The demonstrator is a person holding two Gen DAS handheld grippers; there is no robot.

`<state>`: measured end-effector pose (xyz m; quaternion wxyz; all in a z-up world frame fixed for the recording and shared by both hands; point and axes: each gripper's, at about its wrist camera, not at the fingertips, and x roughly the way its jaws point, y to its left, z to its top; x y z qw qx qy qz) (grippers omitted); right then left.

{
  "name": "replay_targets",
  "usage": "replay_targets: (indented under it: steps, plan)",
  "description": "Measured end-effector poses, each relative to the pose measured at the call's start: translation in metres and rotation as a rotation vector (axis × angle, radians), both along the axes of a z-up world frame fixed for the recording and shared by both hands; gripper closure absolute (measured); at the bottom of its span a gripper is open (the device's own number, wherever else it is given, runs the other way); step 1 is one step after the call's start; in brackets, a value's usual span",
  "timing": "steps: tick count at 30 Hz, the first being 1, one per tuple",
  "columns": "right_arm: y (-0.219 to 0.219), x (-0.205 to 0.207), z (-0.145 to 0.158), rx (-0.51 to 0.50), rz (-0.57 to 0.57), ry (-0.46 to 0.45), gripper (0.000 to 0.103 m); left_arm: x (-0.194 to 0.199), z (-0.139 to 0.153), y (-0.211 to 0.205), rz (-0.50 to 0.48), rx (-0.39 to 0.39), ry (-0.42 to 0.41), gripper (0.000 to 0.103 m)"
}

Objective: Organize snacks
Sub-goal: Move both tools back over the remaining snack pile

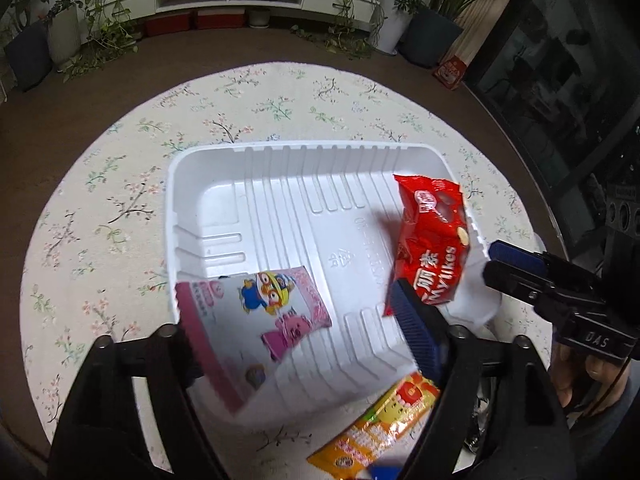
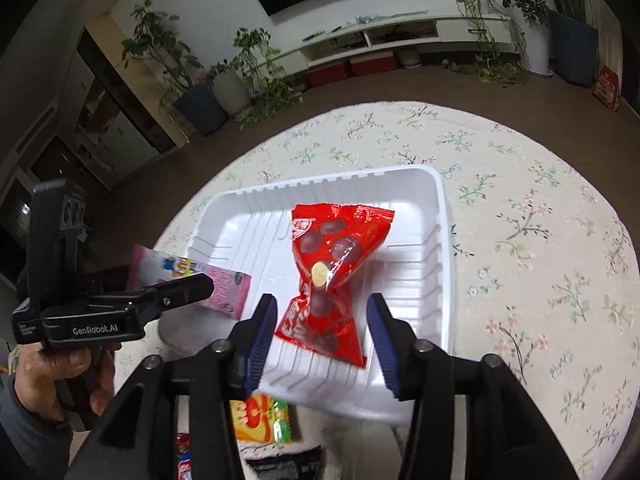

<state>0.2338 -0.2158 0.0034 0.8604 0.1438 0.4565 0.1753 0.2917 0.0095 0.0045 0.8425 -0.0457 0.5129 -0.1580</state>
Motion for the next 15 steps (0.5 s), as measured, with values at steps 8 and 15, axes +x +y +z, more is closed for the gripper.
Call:
replay_targets:
  steps: [8,15]
  plan:
    - [-0.032,-0.076,0.029,0.121,-0.133,-0.121,0.026,-0.077,0.054,0.039,0.037,-0.037,-0.203,0.001]
    - [-0.033,-0.145,0.014,0.118,-0.167,-0.165,0.026,-0.177,0.063,0.072,0.130,-0.045,-0.219,0.001]
